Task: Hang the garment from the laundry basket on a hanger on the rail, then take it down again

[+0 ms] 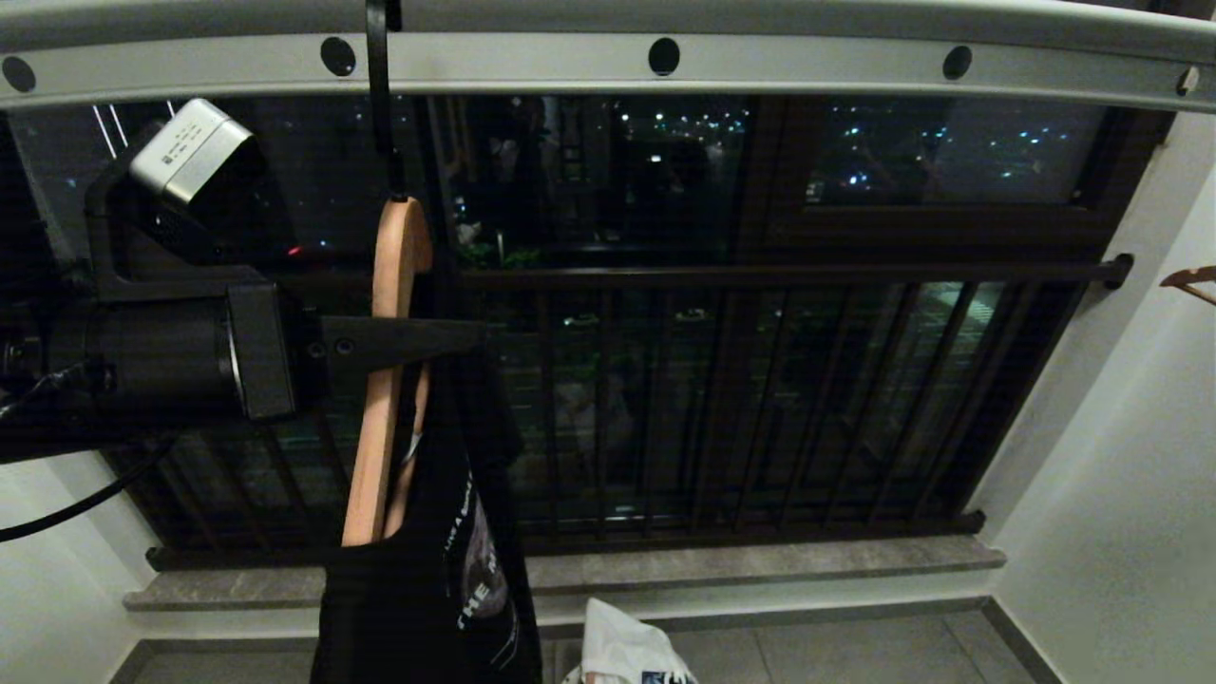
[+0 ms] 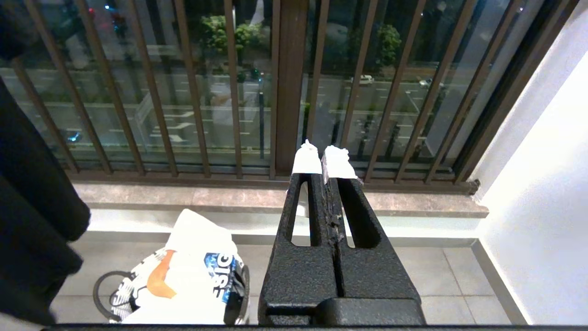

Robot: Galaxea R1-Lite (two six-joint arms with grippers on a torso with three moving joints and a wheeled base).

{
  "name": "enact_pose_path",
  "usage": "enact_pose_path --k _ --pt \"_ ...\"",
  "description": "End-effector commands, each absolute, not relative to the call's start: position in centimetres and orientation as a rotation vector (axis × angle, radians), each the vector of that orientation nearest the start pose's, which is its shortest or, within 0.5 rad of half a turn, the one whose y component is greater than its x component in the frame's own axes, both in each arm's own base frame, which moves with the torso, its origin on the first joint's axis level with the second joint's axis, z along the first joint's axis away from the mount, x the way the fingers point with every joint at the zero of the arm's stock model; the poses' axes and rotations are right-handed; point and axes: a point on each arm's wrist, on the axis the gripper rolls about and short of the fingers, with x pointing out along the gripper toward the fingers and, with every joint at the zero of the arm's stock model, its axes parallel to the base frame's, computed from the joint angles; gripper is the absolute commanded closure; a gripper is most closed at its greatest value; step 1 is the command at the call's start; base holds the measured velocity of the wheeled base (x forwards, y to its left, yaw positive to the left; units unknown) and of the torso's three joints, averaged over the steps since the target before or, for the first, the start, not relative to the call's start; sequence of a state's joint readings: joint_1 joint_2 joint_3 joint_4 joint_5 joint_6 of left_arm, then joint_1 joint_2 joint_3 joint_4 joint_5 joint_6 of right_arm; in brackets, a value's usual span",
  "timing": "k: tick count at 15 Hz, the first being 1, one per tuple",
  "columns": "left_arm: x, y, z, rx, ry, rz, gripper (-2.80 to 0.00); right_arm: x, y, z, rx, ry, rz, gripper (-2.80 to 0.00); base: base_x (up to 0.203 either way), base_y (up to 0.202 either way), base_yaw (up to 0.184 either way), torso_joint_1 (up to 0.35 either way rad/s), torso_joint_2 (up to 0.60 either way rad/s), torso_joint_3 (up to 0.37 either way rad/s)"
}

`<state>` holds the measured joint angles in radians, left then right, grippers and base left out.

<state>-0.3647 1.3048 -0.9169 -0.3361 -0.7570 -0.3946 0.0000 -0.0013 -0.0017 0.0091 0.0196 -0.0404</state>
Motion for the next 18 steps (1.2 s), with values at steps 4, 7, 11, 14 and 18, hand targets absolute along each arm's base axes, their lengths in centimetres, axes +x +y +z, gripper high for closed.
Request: enact_pose_path --k 4,7,11,14,18 --pt "17.5 -8.3 28.1 -0.364 0.279 -1.099 0.00 -2.3 0.0 7.5 -0.041 0.007 0.020 0.00 0.000 0.000 0.000 0.000 0.00 0.000" --pt "17.3 -8.3 27.3 -0.367 0.300 -1.094 0.00 -2.3 0.0 7.5 -0.041 0.007 0.020 0.00 0.000 0.000 0.000 0.000 0.00 0.000" --pt "17.4 -8.3 26.9 -0.369 0.313 -1.089 0.00 -2.3 0.0 7.5 -0.041 0.007 0.020 0.00 0.000 0.000 0.000 0.000 0.00 0.000" --pt "17.3 -8.3 27.0 -0.370 0.312 -1.089 0.00 -2.3 0.0 7.5 -0.041 0.007 0.020 0.00 0.000 0.000 0.000 0.000 0.00 0.000" --pt "17.2 -8.2 26.9 -0.369 0.312 -1.089 0.00 -2.3 0.0 7.5 -0.041 0.007 0.020 0.00 0.000 0.000 0.000 0.000 0.00 0.000"
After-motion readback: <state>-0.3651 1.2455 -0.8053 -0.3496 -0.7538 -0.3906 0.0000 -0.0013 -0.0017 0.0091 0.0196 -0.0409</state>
